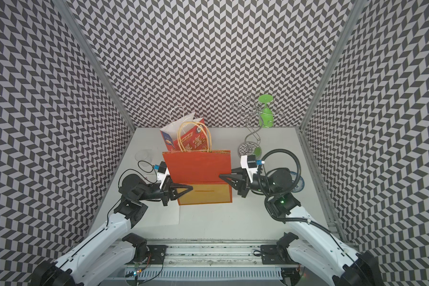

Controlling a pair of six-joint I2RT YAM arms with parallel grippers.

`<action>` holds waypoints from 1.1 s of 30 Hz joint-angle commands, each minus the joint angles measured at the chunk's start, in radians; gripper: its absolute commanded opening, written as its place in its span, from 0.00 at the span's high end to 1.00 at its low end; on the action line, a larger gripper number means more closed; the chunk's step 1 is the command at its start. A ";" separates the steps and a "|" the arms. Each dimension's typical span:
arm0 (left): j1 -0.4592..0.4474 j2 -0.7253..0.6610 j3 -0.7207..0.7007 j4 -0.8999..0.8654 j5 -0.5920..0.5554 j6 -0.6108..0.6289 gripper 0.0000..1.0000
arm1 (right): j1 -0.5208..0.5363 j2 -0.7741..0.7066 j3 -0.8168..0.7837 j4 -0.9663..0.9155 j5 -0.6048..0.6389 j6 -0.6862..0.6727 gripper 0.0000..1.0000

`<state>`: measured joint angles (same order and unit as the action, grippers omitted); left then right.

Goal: Put away the paper bag
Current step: Press the paper bag.

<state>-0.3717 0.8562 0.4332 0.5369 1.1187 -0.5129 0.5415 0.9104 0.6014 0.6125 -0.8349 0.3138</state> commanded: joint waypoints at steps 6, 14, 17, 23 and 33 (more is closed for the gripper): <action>-0.002 0.002 -0.039 -0.038 -0.011 0.040 1.00 | 0.005 -0.002 0.045 0.144 0.048 0.019 0.95; -0.002 0.021 -0.045 -0.045 -0.008 0.056 1.00 | 0.005 -0.008 0.049 0.143 0.074 0.020 0.81; -0.002 0.024 -0.051 -0.046 -0.008 0.060 1.00 | 0.006 -0.010 0.052 0.157 0.065 0.019 0.84; -0.002 0.034 -0.059 -0.055 -0.007 0.071 1.00 | 0.005 -0.014 0.056 0.172 0.053 0.013 0.93; -0.002 0.032 -0.070 -0.069 -0.006 0.083 1.00 | 0.005 -0.027 0.067 0.170 0.054 0.007 0.94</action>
<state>-0.3721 0.8890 0.3702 0.4831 1.1149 -0.4442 0.5423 0.9016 0.6338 0.7132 -0.7769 0.3225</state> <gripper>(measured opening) 0.054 0.067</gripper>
